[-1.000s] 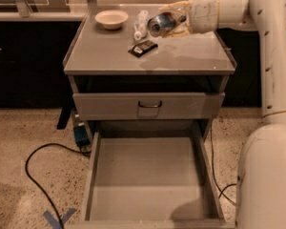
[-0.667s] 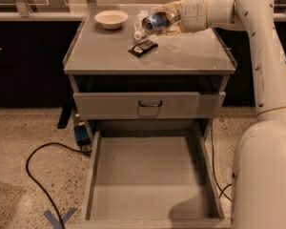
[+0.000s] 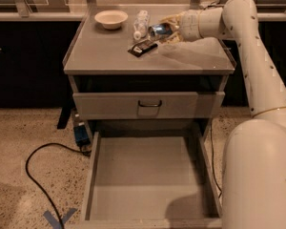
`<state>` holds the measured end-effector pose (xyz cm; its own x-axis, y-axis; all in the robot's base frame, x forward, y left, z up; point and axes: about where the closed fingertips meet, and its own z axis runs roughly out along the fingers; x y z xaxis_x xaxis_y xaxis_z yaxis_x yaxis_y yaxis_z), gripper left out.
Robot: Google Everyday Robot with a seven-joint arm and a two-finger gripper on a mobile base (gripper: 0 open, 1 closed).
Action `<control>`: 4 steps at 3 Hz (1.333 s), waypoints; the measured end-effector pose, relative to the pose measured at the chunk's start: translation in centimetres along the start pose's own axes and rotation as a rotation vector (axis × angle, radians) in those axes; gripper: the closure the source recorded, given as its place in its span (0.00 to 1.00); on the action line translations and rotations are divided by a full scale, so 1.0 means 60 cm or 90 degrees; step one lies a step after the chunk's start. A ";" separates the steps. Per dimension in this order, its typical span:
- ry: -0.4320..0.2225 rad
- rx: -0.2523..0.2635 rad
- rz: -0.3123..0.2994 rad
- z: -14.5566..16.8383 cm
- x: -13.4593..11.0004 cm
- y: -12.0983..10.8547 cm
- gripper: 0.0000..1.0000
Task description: Pick redbull can from middle drawer and place on counter
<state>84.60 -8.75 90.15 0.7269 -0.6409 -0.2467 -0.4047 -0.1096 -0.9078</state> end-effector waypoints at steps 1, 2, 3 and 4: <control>0.029 -0.030 0.065 0.009 0.053 0.058 1.00; 0.023 -0.049 0.108 0.012 0.068 0.099 0.85; 0.023 -0.049 0.108 0.013 0.068 0.099 0.64; 0.023 -0.049 0.108 0.013 0.068 0.099 0.41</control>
Offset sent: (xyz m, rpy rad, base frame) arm -0.0030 -0.0521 -0.1414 0.0817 0.3670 -0.0912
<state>85.56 -11.43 83.48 0.6249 -0.6816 -0.3807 -0.5620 -0.0542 -0.8254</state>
